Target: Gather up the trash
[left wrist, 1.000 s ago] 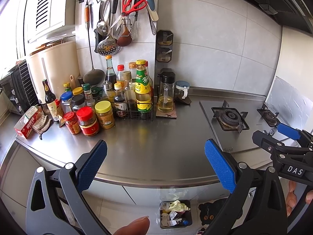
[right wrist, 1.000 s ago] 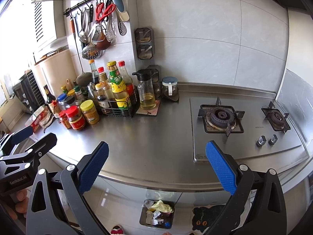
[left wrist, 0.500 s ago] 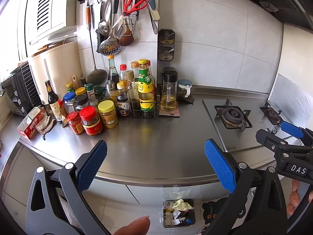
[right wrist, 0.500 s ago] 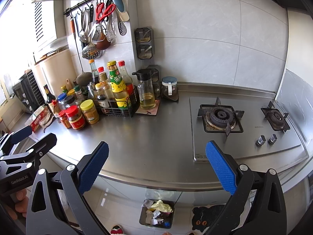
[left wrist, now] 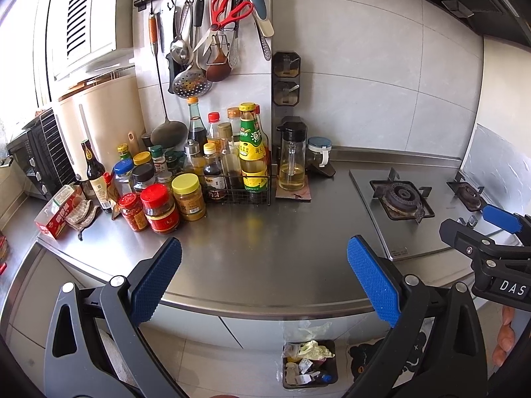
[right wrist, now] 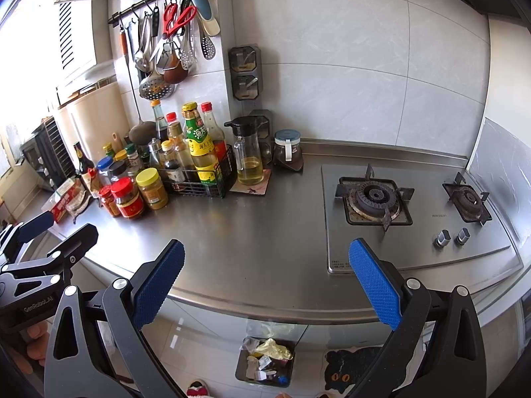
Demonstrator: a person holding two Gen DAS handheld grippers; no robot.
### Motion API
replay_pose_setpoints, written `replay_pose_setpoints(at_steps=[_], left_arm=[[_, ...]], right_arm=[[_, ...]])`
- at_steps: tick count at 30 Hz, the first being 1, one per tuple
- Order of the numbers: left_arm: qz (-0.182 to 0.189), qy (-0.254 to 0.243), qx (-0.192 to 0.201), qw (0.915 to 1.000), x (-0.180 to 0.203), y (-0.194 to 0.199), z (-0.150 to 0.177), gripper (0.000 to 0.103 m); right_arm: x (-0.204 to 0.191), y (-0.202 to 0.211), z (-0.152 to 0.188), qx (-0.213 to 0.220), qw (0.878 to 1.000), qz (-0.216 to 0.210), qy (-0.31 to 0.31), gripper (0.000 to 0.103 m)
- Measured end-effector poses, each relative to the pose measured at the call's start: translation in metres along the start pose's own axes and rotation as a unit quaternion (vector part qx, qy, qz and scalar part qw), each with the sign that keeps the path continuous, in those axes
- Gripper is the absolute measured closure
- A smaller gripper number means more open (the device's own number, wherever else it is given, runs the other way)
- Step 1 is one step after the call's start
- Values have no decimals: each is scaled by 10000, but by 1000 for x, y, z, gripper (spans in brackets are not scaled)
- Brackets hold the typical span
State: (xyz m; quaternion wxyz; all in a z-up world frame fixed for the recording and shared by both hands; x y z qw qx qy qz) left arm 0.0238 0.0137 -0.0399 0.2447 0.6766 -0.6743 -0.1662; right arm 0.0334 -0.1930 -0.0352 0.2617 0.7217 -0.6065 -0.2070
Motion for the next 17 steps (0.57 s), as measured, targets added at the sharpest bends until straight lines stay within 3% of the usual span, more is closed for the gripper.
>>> replay_pose_setpoints(at_steps=[8, 11, 17], left_arm=[[19, -103, 153, 9998, 5, 3, -6, 8], [-165, -96, 52, 9998, 1, -4, -5, 8], [-152, -108, -125, 9997, 0, -10, 2, 8]], right_arm=[[2, 1, 3, -3, 10000, -6, 1, 3], [4, -3, 2, -20, 10000, 42, 25, 3], [1, -6, 2, -58, 10000, 39, 65, 3]])
Point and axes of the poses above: each gripper's, at about its wrist camera, not at the fingertips, and y roughly against the way its jaws point, x to its right, z to its underside, the point moved 9 cm from there along -y, roughly the way its jaws point, and after that the axes turned 8 degrees about y, right-handed, at the moved point
